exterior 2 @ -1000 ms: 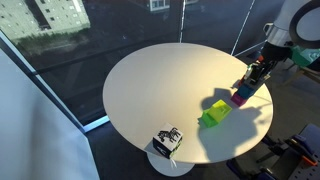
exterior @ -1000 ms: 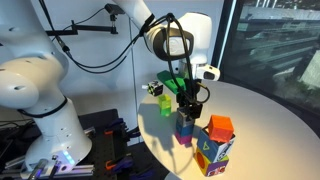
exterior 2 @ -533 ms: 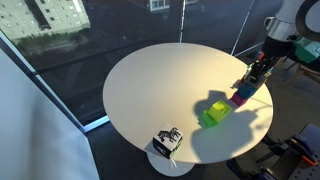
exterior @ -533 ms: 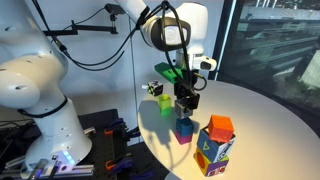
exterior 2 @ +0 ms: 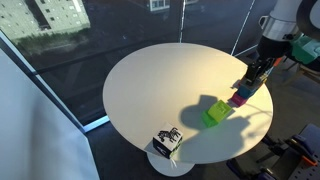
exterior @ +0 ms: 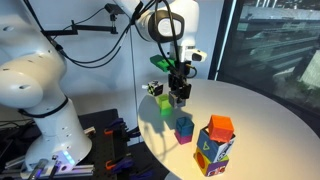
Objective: Put the grey block on the yellow block
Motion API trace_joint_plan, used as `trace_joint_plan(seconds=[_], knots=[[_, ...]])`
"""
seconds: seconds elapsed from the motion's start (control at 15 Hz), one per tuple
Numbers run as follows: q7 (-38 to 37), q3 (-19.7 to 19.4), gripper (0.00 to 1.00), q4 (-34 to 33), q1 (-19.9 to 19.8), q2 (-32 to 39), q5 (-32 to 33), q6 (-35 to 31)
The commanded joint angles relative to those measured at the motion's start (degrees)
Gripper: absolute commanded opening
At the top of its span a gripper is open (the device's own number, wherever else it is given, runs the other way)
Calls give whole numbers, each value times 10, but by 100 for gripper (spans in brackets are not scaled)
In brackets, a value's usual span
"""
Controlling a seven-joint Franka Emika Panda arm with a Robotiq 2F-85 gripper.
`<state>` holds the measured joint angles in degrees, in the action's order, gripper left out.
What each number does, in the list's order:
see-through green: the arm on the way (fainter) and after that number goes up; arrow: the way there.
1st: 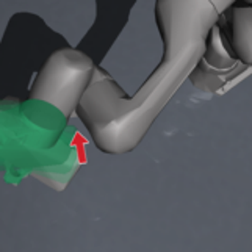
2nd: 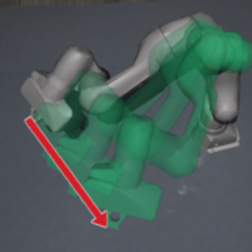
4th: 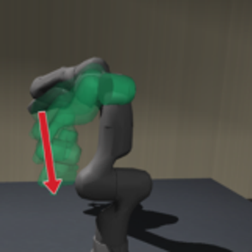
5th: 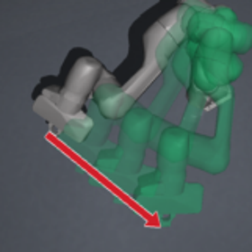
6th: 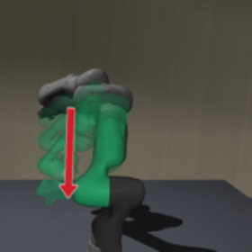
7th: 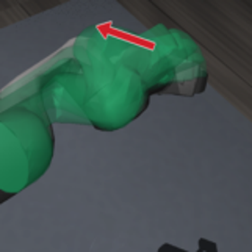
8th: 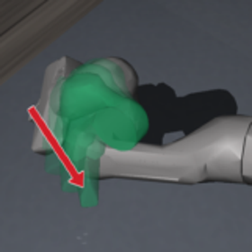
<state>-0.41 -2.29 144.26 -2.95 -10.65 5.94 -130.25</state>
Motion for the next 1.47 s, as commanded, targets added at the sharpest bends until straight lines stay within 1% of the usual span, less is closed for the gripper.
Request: trace_joint_plan(seconds=[0.0,0.4,0.73,1.4], knots=[[-46,22,27,-1,13,-12,0,14],[-116,60,27,-10,38,11,0,6],[-156,80,27,-24,55,46,2,-1],[-164,85,27,-70,79,118,-4,-16]])
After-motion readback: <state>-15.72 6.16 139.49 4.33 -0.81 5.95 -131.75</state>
